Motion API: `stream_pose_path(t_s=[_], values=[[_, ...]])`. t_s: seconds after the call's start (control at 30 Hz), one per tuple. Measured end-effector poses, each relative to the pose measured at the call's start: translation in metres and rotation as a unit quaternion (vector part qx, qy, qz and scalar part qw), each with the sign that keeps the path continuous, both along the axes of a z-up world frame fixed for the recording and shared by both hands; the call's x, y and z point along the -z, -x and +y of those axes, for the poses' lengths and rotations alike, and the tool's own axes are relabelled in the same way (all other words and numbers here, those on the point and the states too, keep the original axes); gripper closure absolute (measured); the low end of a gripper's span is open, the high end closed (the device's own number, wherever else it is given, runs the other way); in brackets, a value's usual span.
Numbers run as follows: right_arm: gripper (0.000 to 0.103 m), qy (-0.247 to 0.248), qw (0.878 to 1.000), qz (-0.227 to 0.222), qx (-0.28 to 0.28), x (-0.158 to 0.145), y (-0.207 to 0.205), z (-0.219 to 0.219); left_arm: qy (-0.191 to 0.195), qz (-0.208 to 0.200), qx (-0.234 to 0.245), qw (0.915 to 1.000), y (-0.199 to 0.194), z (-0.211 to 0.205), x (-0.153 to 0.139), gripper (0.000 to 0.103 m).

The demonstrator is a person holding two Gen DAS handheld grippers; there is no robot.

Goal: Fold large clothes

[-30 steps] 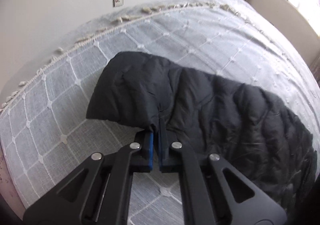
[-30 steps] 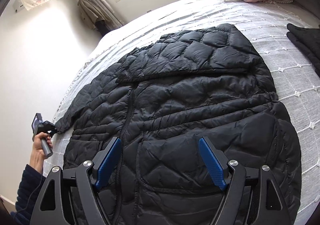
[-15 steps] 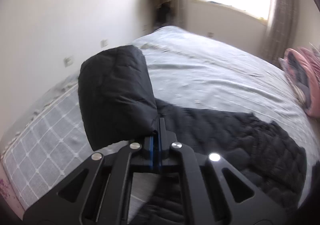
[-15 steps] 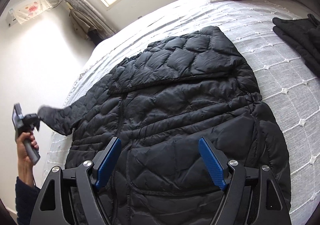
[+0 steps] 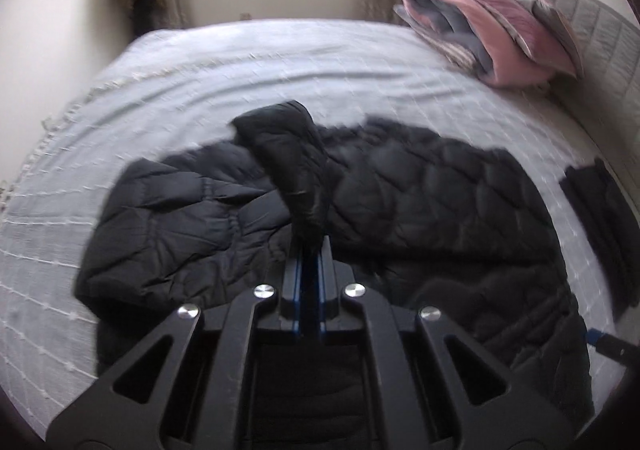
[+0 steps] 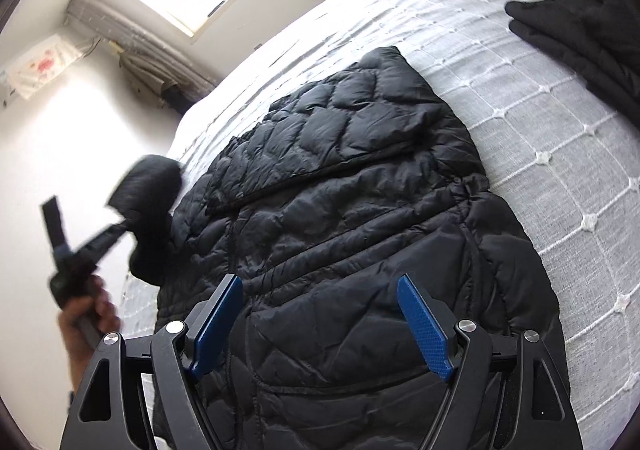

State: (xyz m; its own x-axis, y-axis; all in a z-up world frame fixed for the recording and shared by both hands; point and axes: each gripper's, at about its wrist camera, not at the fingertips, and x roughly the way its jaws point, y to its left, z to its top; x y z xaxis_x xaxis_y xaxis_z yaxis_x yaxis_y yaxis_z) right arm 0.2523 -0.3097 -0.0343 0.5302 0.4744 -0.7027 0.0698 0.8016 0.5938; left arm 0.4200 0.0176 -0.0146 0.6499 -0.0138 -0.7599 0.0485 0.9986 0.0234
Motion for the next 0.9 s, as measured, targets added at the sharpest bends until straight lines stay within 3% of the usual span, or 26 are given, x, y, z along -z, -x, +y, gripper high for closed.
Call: stream_pose_path(t_s=[0.13,0.27,0.4,0.63,0.77,0.9], values=[[0.022,-0.014,1.0,0.01,0.009,0.004,-0.001,-0.007,-0.027,0.027,0.021,0.999,-0.008,-0.022,0.029,0.091],[0.022,-0.017,1.0,0.011,0.013,0.003,0.0,-0.008,-0.024,0.033,0.042,0.9983,-0.004,-0.034,0.029,0.083],[0.022,-0.021,1.0,0.011,0.014,0.003,0.001,-0.009,-0.035,0.013,0.065,0.9972,0.005,-0.047,0.018,0.057],[0.022,-0.026,0.999,0.014,0.022,0.005,0.0,-0.016,-0.046,0.022,0.092,0.9945,0.01,-0.059,0.021,0.056],[0.022,-0.026,0.999,0.017,0.028,0.006,-0.001,-0.018,-0.073,0.016,0.071,0.9947,0.005,-0.064,0.026,0.036],[0.022,-0.026,0.999,0.016,0.026,0.006,-0.001,-0.015,-0.092,0.029,0.097,0.9907,-0.006,-0.103,0.039,0.035]])
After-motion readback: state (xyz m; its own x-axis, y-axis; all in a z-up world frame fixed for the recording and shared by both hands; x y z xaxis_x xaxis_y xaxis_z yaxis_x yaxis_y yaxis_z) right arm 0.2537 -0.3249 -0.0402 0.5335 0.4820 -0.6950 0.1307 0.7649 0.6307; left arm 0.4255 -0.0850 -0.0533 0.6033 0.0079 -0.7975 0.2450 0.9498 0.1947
